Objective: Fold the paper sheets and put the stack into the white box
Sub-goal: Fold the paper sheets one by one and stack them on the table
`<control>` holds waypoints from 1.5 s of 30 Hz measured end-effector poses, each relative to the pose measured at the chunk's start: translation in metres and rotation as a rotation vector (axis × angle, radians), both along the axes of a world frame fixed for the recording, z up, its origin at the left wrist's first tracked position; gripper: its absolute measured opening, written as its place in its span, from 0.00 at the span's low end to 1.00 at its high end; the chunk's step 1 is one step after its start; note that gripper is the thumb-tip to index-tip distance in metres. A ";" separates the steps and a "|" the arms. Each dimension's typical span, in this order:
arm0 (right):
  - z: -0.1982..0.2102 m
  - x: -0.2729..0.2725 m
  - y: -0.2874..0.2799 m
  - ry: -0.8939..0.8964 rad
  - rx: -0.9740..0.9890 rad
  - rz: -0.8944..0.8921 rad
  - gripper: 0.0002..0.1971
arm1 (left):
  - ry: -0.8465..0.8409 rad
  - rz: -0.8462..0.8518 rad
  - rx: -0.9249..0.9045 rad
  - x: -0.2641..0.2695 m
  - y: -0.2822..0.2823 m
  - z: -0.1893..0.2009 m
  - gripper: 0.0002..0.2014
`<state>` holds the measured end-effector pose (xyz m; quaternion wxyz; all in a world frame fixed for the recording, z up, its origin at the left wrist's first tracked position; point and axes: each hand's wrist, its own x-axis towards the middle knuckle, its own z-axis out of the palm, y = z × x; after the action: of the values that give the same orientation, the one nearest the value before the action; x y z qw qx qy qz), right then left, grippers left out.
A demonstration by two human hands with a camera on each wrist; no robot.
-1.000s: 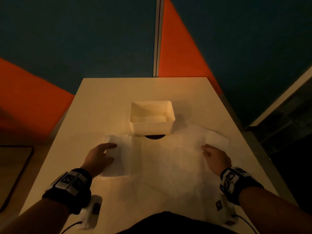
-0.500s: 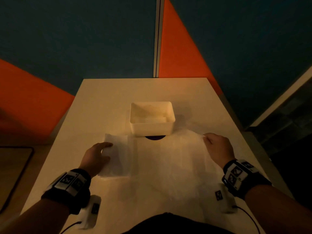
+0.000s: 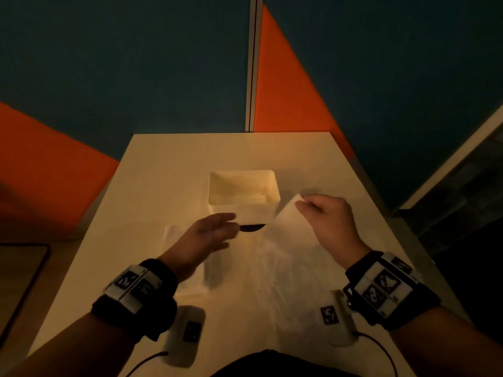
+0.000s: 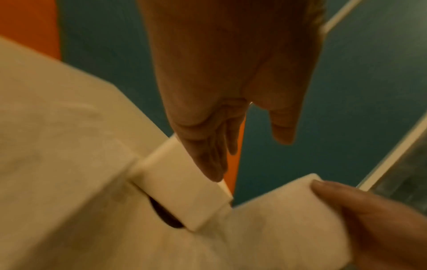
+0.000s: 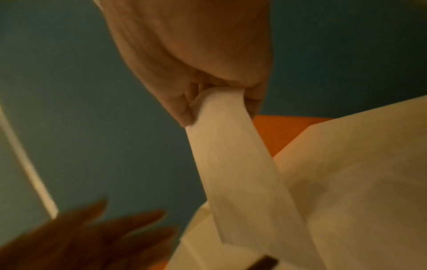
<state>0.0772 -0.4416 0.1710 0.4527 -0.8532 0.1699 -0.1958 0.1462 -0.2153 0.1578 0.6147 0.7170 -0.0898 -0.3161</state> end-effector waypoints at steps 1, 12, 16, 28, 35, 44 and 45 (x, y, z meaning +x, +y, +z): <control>0.005 0.001 0.009 -0.015 0.006 0.044 0.08 | 0.094 -0.031 -0.087 -0.004 -0.008 0.008 0.21; 0.028 -0.005 0.059 0.146 -0.017 0.558 0.14 | 0.371 -0.057 -0.436 -0.011 -0.036 0.023 0.20; 0.032 -0.001 0.040 0.024 0.109 0.299 0.14 | 0.436 0.086 -0.471 -0.006 -0.029 0.020 0.18; 0.020 -0.003 -0.005 0.228 0.716 0.348 0.13 | 0.228 0.023 -0.425 0.005 -0.021 0.022 0.16; 0.019 -0.002 -0.012 0.143 0.783 0.219 0.12 | 0.161 -0.217 -0.310 0.019 0.002 0.027 0.15; 0.039 0.007 -0.001 0.273 0.445 0.464 0.21 | 0.135 -0.464 -0.215 0.017 -0.005 0.045 0.17; 0.040 0.009 0.003 0.279 0.414 0.505 0.22 | 0.114 -0.464 -0.193 0.015 -0.009 0.045 0.16</control>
<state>0.0859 -0.4384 0.2109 0.6224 -0.7771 0.0499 0.0793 0.1609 -0.2248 0.2027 0.5954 0.5964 -0.2469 -0.4784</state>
